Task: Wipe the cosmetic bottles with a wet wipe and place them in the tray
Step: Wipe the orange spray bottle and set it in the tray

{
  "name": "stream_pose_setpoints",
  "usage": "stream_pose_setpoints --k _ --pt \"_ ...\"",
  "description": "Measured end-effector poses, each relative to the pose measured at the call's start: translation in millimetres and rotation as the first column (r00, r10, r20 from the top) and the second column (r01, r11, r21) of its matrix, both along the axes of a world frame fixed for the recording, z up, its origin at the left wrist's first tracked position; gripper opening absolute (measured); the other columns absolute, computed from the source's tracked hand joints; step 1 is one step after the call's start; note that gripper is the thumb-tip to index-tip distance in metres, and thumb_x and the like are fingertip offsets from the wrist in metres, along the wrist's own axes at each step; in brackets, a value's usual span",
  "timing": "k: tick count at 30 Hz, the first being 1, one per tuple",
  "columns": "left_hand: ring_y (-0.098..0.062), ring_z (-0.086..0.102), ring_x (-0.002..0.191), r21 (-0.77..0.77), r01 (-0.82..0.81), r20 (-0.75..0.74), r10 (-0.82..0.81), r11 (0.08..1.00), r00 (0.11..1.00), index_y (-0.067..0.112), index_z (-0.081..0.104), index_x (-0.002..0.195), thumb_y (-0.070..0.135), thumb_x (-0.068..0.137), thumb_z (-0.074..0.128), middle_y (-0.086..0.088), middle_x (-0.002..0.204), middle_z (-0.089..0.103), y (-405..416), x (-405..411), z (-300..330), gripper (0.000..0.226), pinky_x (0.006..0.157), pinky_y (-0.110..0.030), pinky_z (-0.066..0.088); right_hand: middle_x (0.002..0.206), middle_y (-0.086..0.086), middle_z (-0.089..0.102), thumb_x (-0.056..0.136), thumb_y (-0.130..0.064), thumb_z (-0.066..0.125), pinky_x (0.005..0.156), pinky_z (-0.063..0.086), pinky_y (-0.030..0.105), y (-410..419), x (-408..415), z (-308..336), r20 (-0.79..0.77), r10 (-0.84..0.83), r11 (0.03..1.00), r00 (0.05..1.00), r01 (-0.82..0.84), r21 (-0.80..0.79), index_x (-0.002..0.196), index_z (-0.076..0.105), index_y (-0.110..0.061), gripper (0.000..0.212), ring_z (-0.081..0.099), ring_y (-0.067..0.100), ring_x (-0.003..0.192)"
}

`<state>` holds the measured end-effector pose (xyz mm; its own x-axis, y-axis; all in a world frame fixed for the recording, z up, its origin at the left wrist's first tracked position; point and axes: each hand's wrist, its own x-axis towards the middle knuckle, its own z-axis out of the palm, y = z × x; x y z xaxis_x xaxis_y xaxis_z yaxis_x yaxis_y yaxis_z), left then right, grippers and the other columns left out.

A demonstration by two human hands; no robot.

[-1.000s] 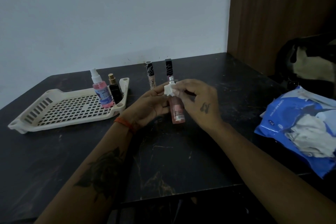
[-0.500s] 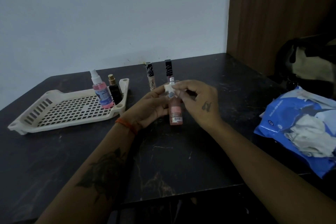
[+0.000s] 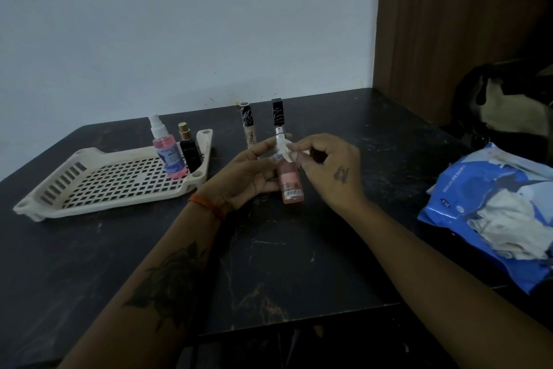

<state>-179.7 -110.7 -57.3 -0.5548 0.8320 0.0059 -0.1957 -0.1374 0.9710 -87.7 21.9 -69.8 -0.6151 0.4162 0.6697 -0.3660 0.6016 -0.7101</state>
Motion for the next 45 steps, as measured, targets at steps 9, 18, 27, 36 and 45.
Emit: stream_pose_setpoints --k 9,18,27,36,45 --pt "-0.02 0.069 0.089 0.058 -0.011 0.005 0.011 0.998 1.0 0.019 0.058 0.113 0.005 0.077 0.05 -0.008 0.104 0.066 0.8 -1.4 -0.9 0.04 0.07 -0.035 0.058 0.083 0.001 0.068 0.073 -0.005 0.074 0.061 0.047 0.007 -0.9 4.0 -0.8 0.033 0.022 1.0 0.999 -0.023 0.021 0.08 0.072 -0.007 0.008 0.06 0.006 0.069" --pt "-0.02 0.069 0.086 0.085 -0.086 -0.044 0.09 0.993 0.995 0.024 0.06 0.109 0.008 0.075 0.053 -0.004 0.1 0.068 -0.2 -5.6 -1.0 0.038 0.066 -0.035 0.058 0.083 0.0 0.068 0.071 -0.005 0.075 0.059 0.047 0.008 -1.5 6.3 0.5 0.041 0.001 0.997 0.999 -0.004 0.081 0.077 0.071 -0.01 0.009 0.058 0.001 0.067" --pt "-0.015 0.07 0.078 0.072 -0.145 -0.108 0.152 0.987 0.982 0.023 0.058 0.109 0.004 0.079 0.052 0.001 0.087 0.073 0.0 -7.3 -3.3 0.036 0.063 -0.033 0.059 0.086 0.001 0.065 0.073 -0.011 0.075 0.061 0.039 0.004 -0.6 8.4 -3.6 0.089 0.004 0.957 0.996 -0.03 0.289 0.089 0.073 -0.013 0.017 0.055 0.007 0.072" --pt "-0.017 0.07 0.083 0.045 -0.226 -0.121 0.23 0.973 0.966 0.025 0.057 0.113 -0.001 0.087 0.048 -0.005 0.1 0.067 0.3 -10.7 -4.4 0.038 0.062 -0.033 0.058 0.085 -0.001 0.062 0.074 -0.005 0.071 0.062 0.036 0.001 4.4 8.1 -1.9 0.149 -0.067 0.971 0.987 0.03 0.236 0.085 0.073 -0.014 0.014 0.052 0.005 0.072" --pt "-0.024 0.063 0.097 0.056 -0.24 -0.098 0.244 0.969 0.965 0.026 0.054 0.114 -0.002 0.088 0.045 -0.009 0.111 0.059 -0.5 -7.9 -0.3 0.039 0.069 -0.038 0.059 0.075 -0.008 0.06 0.065 0.0 0.069 0.062 0.044 0.01 7.6 12.5 -2.3 0.334 -0.047 0.961 0.942 -0.048 0.271 0.07 0.074 -0.014 0.015 0.056 0.006 0.07"
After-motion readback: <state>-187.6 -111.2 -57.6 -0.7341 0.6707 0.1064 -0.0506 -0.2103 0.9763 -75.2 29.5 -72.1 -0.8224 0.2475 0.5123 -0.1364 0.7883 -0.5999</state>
